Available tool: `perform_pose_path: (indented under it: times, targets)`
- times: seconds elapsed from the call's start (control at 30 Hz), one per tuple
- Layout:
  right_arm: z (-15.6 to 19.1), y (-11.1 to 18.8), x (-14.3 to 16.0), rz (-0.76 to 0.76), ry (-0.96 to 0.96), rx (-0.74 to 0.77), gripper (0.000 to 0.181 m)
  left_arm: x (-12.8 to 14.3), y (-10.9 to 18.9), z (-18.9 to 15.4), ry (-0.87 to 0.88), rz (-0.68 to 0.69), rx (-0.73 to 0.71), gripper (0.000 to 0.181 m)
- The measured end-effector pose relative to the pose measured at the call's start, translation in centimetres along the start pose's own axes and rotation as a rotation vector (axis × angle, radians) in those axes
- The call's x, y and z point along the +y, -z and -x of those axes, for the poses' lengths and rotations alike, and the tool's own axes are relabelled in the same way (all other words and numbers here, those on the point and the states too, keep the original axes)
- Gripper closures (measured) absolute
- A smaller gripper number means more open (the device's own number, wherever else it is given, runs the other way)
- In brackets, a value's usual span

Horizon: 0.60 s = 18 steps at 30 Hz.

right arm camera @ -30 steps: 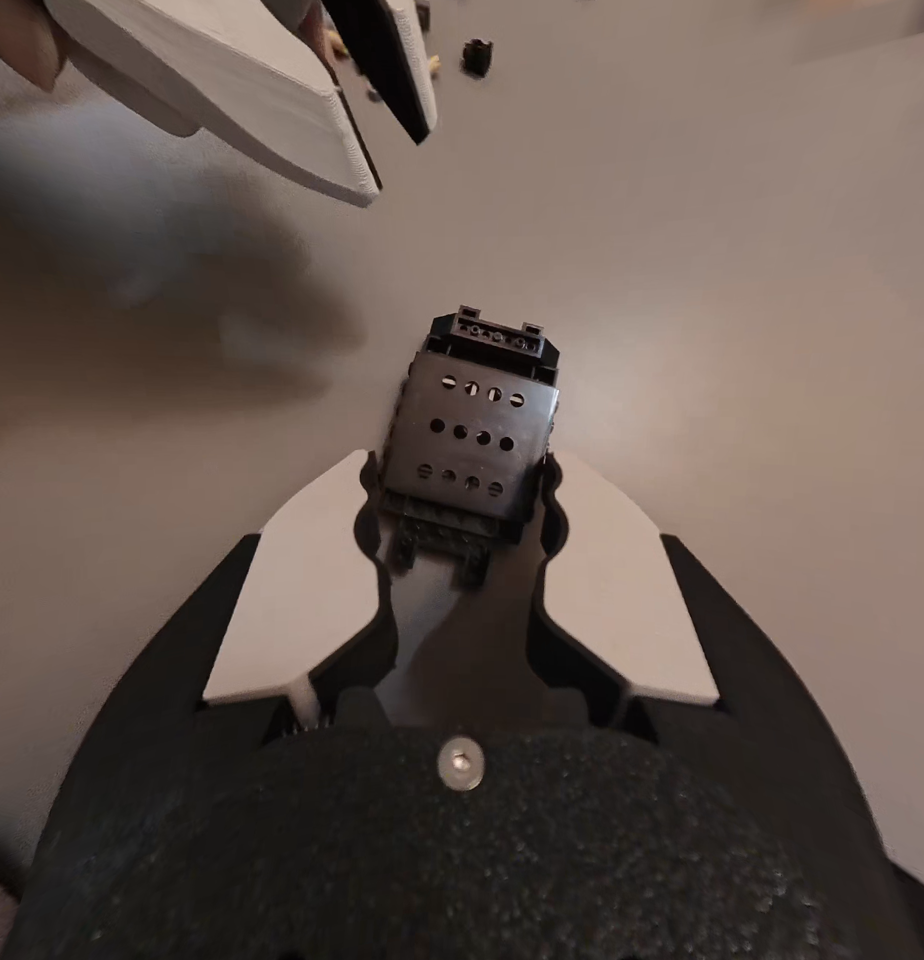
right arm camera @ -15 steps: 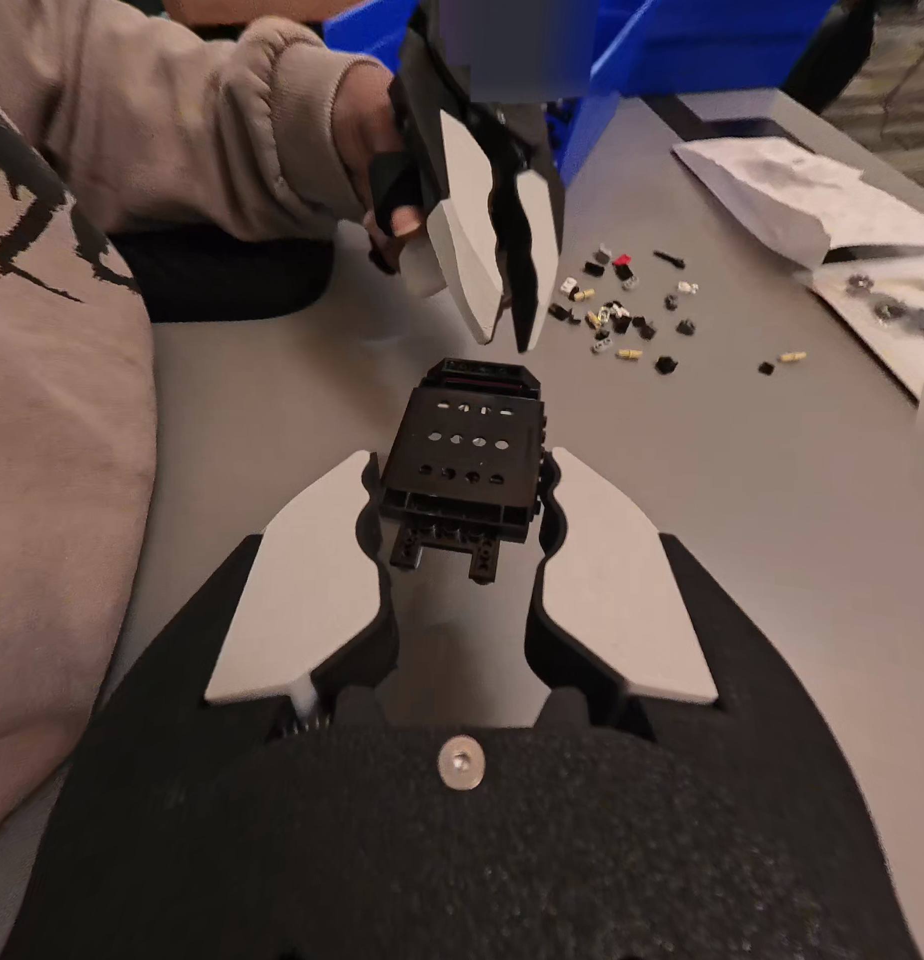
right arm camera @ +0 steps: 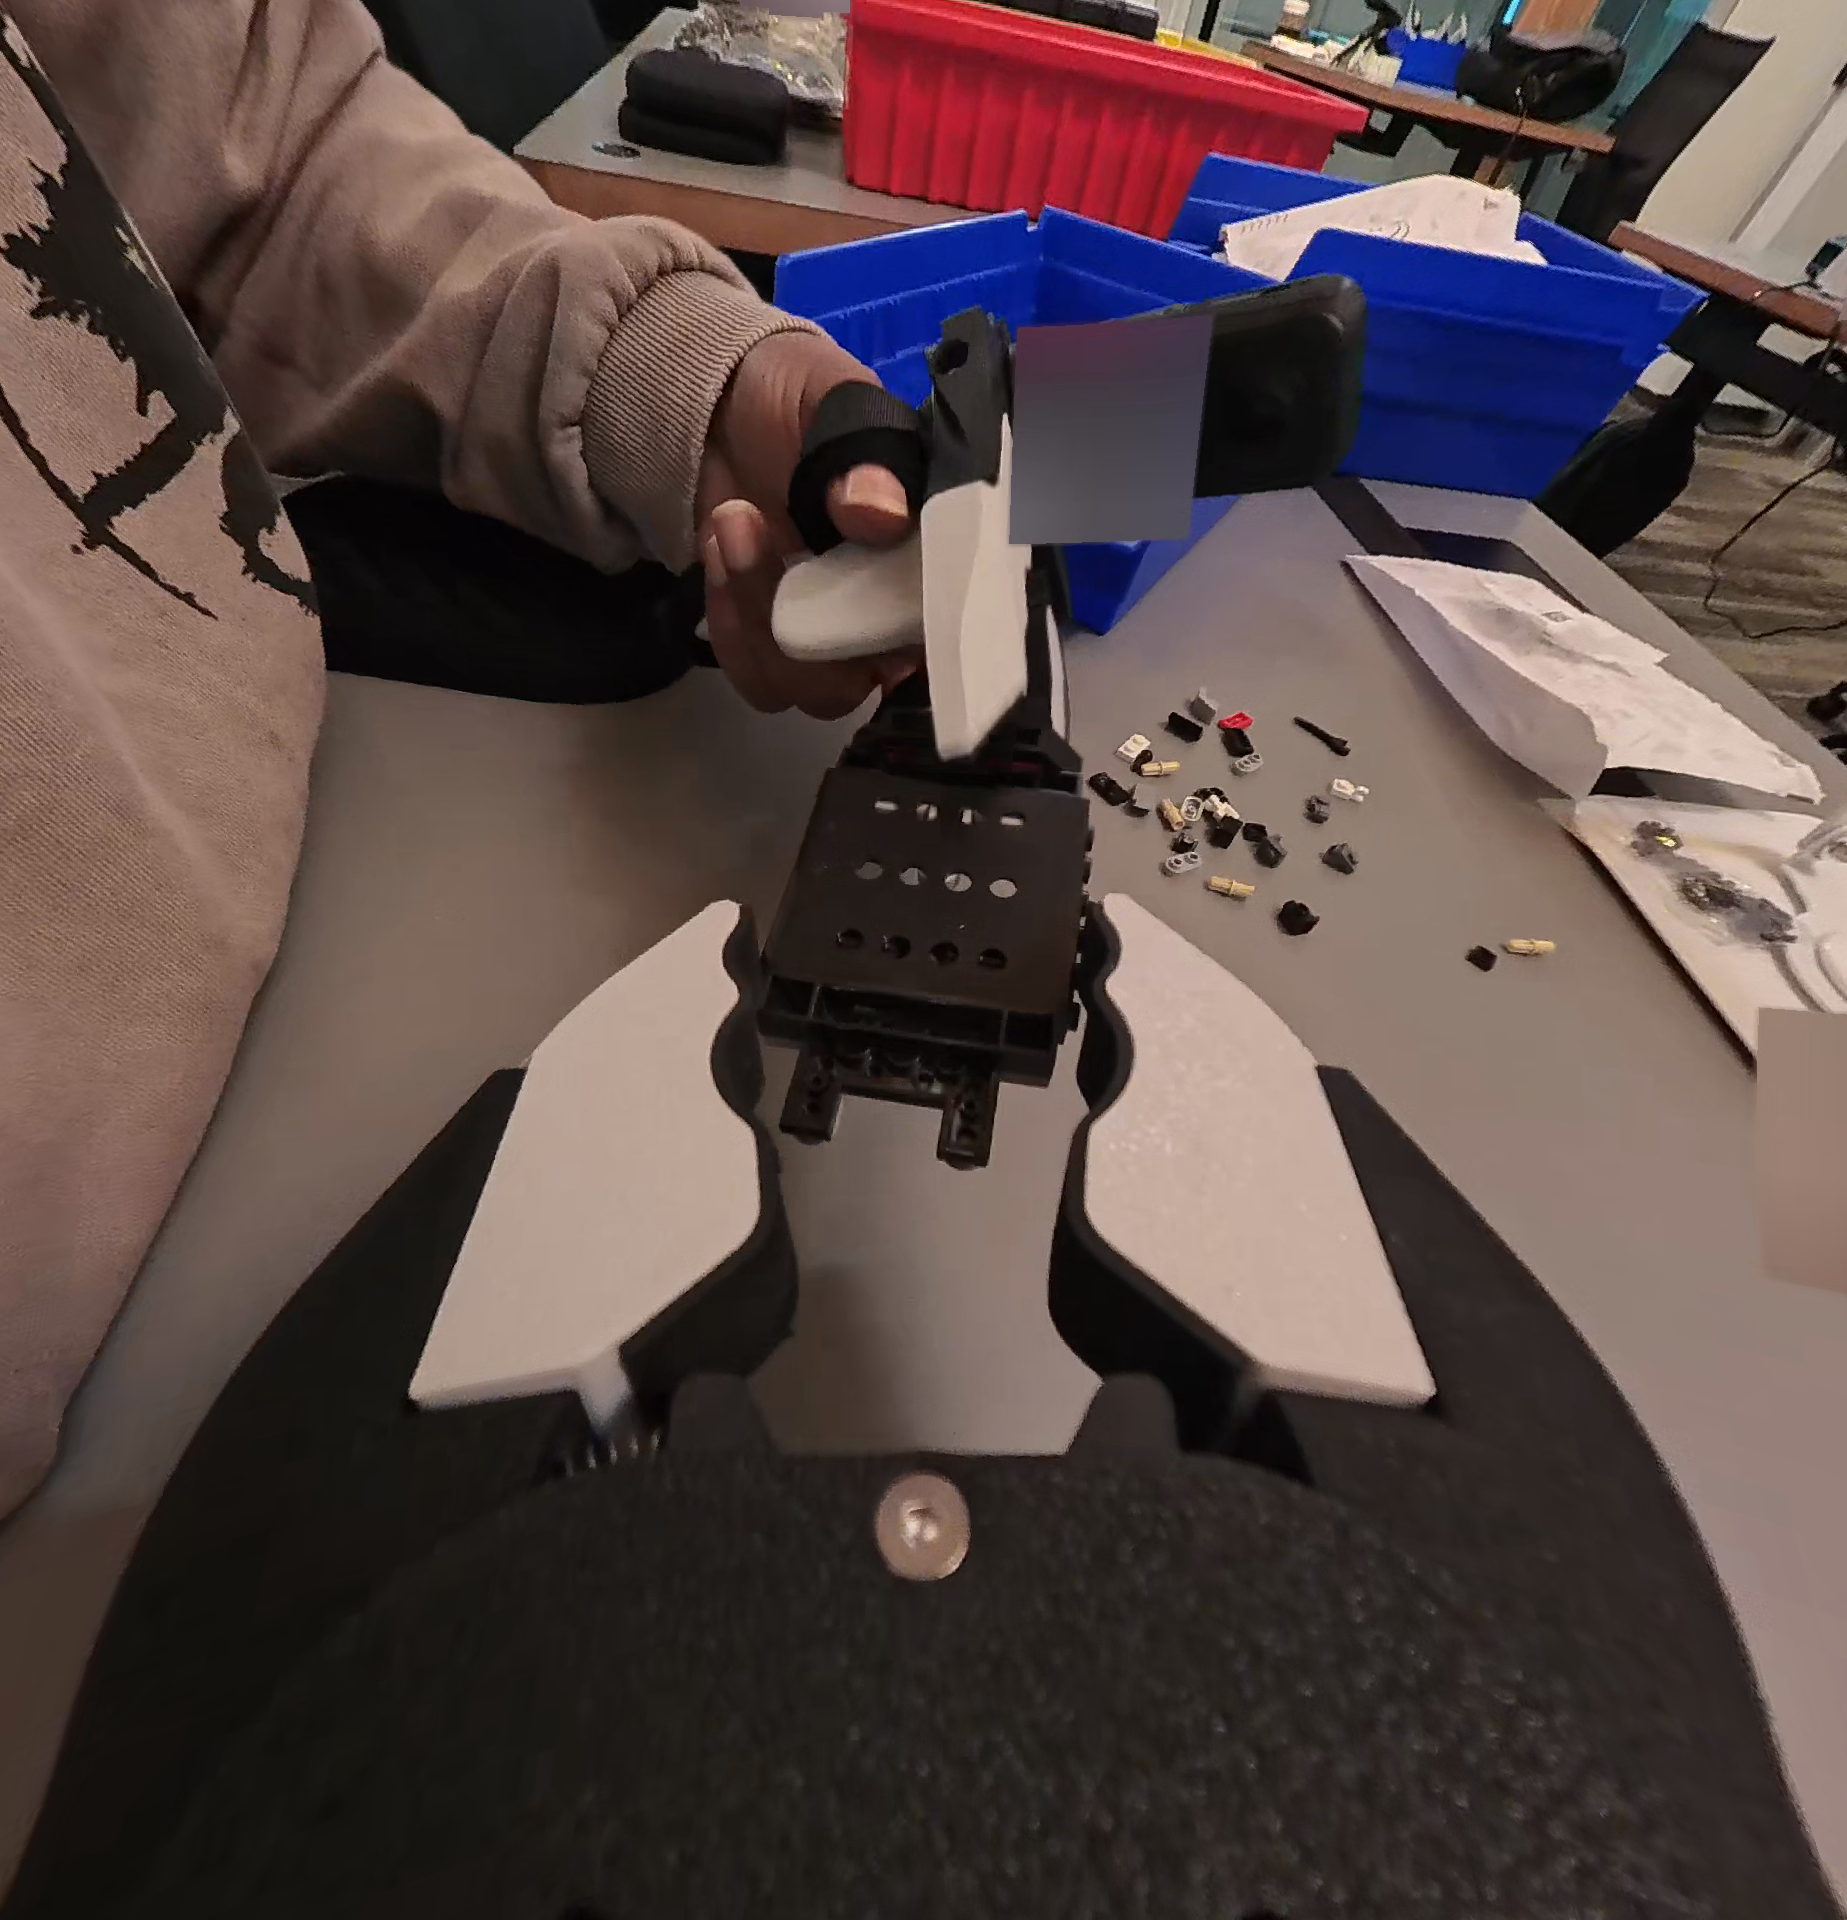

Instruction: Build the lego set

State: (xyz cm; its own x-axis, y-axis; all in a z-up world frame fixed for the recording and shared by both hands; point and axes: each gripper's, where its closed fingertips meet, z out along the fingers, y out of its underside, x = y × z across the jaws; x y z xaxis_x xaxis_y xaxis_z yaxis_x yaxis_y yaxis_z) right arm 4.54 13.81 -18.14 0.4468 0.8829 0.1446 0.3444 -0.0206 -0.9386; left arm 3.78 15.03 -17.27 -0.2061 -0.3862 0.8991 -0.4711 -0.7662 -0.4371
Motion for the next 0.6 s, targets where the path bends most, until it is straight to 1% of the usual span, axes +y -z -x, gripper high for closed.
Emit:
perform_pose_path:
  times: [0.17, 0.4, 0.43, 0.47, 0.5, 0.53, 0.6]
  targets:
    - [-0.4, 0.5, 0.1, -0.008, 0.039, 0.016, 0.122, -0.4, -0.4, 0.0, -0.028, 0.018, -0.030, 0.164]
    - [-0.6, 1.0, 0.1, -0.009, 0.171, 0.103, 0.122, -0.5, -0.9, -0.2, -0.146, 0.051, -0.099, 0.167]
    - [-0.7, 1.0, 0.1, -0.009, 0.184, 0.130, 0.126, -0.4, -1.0, 0.0, -0.176, 0.062, -0.121, 0.168]
    - [-1.2, 1.3, 0.0, -0.023, 0.178, 0.178, 0.151, -0.2, -1.1, 0.2, -0.218, 0.080, -0.154, 0.168]
    - [-1.4, 1.6, -0.2, -0.043, 0.192, 0.196, 0.156, -0.1, -1.2, 0.1, -0.249, 0.085, -0.165, 0.168]
    - [-1.4, 1.6, -0.2, -0.042, 0.197, 0.204, 0.155, -0.1, -1.3, 0.1, -0.270, 0.092, -0.177, 0.168]
    - [-1.1, 1.0, 0.6, 0.018, 0.174, 0.190, 0.131, -0.2, -1.5, 0.1, -0.311, 0.112, -0.197, 0.168]
